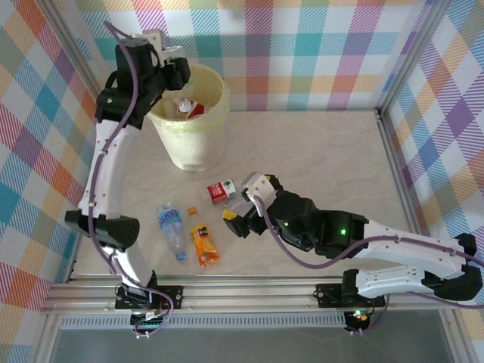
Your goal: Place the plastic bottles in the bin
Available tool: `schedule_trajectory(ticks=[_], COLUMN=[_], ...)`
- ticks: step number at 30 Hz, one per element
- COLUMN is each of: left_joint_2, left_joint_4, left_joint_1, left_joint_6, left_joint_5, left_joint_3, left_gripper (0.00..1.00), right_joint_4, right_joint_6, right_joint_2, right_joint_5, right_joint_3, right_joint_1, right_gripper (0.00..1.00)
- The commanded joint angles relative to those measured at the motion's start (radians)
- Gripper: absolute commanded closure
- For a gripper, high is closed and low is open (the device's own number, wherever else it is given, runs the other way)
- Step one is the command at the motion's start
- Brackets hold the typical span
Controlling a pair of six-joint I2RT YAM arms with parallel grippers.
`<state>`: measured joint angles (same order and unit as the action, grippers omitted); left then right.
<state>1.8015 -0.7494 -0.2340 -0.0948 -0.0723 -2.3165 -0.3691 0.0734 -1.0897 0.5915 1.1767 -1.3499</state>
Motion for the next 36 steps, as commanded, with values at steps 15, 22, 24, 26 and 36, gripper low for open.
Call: schedule_trajectory(ticks=[15,22,24,26,36], left_joint_2=[0.247,0.254,0.239,0.219,-0.025], left_joint_4=[-0.135,-0.183,-0.183,-0.179,-0.048], left_joint_1=[0.044,0.045,0.045,0.045,0.044], left_joint_6=[-0.027,-0.047,-0.055,-0.065,-0.101], left_joint_5=[0.040,0.053,0.063,0.080,0.273], left_joint_3=[-0.108,-0.098,-0.098,-0.098,0.089], left_gripper=[0.40,0.22,0.18,0.13,0.00], right_joint_4=[-0.155,-0.235,-0.264,-0.300,-0.411], right_joint_6=[0.177,0.269,0.281,0.294,0.384], right_joint_2=[0.114,0.186,0.201,0.211,0.290], right_joint_5=[0.082,0.081,0.064,0.042,-0.019], right_joint_3=[-0.042,-0.114,-0.126,-0.140,-0.251], right_joint_1=[-0.001,0.016,0.021,0.030,0.045], right_gripper=[0.00,0.00,0.00,0.00,0.00])
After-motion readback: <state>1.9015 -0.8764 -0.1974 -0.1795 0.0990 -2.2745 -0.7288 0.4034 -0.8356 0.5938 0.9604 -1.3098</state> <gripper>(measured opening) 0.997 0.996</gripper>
